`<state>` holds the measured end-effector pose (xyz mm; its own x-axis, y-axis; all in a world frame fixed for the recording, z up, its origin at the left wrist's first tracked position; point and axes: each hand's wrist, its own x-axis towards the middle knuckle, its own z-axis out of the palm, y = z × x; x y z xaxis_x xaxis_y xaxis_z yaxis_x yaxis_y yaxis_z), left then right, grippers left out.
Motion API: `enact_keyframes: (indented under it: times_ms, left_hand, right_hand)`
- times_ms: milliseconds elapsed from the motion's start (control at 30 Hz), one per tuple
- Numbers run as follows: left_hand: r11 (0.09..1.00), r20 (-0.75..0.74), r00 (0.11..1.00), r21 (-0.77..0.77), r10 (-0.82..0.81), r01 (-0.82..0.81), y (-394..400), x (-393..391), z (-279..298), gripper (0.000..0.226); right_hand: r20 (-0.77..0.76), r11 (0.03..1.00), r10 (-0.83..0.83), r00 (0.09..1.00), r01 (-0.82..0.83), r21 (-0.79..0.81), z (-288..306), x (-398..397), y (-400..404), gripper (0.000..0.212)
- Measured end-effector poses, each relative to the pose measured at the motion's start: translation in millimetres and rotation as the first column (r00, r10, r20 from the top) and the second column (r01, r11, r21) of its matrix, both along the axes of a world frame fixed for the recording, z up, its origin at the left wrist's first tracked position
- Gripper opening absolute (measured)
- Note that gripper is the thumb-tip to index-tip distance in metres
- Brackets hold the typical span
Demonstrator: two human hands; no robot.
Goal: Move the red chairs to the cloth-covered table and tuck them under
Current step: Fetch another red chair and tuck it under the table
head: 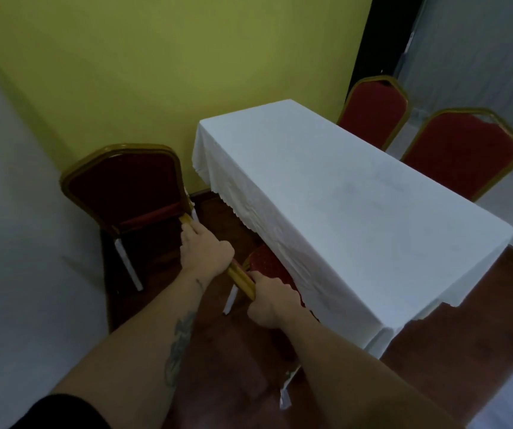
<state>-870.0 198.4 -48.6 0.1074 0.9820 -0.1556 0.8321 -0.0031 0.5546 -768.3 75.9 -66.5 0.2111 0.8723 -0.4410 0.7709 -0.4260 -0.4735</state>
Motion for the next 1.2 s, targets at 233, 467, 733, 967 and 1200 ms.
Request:
enact_keyframes:
  times_ms: [233,467,733,967,1200]
  left_hand:
    - [0.978,-0.09,0.976,-0.09,-0.198,0.19,13,-22,12,0.102]
    - [0.979,-0.111,0.981,0.11,-0.156,0.169,16,-35,10,0.055]
    - [0.979,-0.019,0.997,0.191,-0.073,0.076,52,-43,40,0.023]
    - [0.982,-0.058,0.998,0.19,-0.008,0.019,113,-61,82,0.03]
    - [0.986,-0.067,0.994,0.153,0.081,-0.069,181,-109,91,0.035]
  right_hand:
    - [-0.027,0.999,-0.023,0.999,0.024,0.022,8,-9,-1,0.066]
    - [0.037,0.996,0.067,0.997,-0.069,0.061,12,-3,-1,0.063]
    - [0.017,0.904,0.173,0.985,-0.166,0.394,61,1,69,0.057]
    - [0.05,0.848,0.198,0.979,-0.197,0.492,95,6,154,0.042]
    - [0.093,0.85,0.257,0.962,-0.271,0.452,103,-12,238,0.037]
